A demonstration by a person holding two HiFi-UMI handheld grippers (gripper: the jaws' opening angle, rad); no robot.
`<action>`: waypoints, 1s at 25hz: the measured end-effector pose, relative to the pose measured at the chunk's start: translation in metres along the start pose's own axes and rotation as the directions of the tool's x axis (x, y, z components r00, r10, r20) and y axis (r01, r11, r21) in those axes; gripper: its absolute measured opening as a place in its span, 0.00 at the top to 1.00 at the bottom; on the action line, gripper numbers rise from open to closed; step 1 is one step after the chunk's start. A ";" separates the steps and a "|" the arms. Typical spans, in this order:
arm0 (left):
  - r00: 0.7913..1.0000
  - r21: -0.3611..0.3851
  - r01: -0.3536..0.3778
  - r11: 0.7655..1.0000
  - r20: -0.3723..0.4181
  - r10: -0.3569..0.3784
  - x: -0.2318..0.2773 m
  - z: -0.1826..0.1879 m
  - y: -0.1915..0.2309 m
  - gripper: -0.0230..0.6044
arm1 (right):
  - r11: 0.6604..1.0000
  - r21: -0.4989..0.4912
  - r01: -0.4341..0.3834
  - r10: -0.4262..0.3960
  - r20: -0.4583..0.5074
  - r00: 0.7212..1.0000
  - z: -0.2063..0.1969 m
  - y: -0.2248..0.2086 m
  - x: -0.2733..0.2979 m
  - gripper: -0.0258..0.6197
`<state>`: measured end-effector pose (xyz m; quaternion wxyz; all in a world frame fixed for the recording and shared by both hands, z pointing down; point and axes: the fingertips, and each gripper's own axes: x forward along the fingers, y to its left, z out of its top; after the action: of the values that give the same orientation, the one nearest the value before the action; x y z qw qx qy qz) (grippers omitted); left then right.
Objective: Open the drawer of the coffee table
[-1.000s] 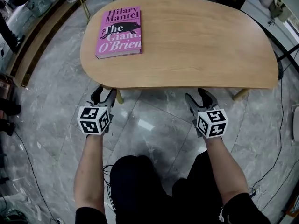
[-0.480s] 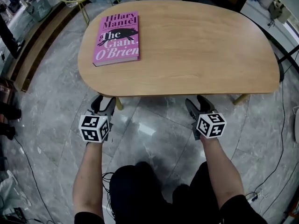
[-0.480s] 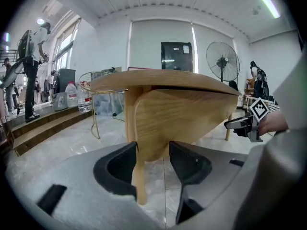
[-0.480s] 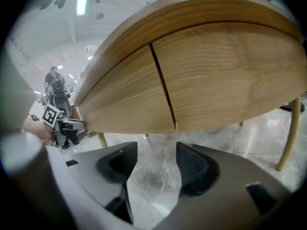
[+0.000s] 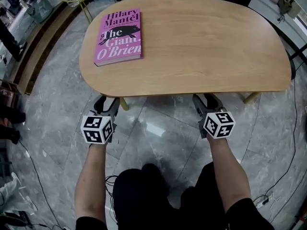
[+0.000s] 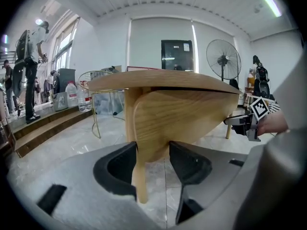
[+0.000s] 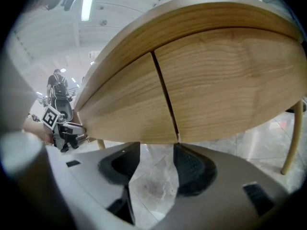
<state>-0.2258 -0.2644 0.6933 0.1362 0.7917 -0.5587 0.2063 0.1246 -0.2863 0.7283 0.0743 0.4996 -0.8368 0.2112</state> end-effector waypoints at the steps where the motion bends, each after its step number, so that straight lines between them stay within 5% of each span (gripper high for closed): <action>1: 1.000 -0.006 -0.002 1.000 0.002 0.002 -0.001 0.000 0.000 0.63 | 1.000 0.002 0.001 -0.001 0.002 1.000 0.000 0.000 -0.001 0.62; 13: 1.000 -0.022 0.014 1.000 0.011 -0.014 -0.003 0.001 0.001 0.66 | 0.982 -0.190 -0.019 0.015 -0.022 1.000 -0.006 0.035 0.003 0.73; 16: 1.000 -0.014 0.011 1.000 0.005 -0.011 -0.004 0.001 0.004 0.66 | 0.985 -0.169 -0.019 0.011 -0.053 0.999 -0.013 0.036 0.006 0.67; 20: 1.000 -0.024 -0.004 1.000 0.016 0.004 -0.004 0.000 0.003 0.65 | 0.980 -0.184 0.070 -0.085 -0.074 0.994 -0.020 0.001 0.004 0.67; 25: 0.999 -0.014 0.000 1.000 0.038 0.001 -0.004 0.002 0.003 0.64 | 0.974 -0.193 0.118 -0.122 -0.009 0.993 -0.005 -0.008 0.007 0.77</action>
<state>-0.2298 -0.2628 0.6891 0.1311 0.7944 -0.5627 0.1873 0.1280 -0.2932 0.7378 0.1434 0.5374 -0.8209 0.1296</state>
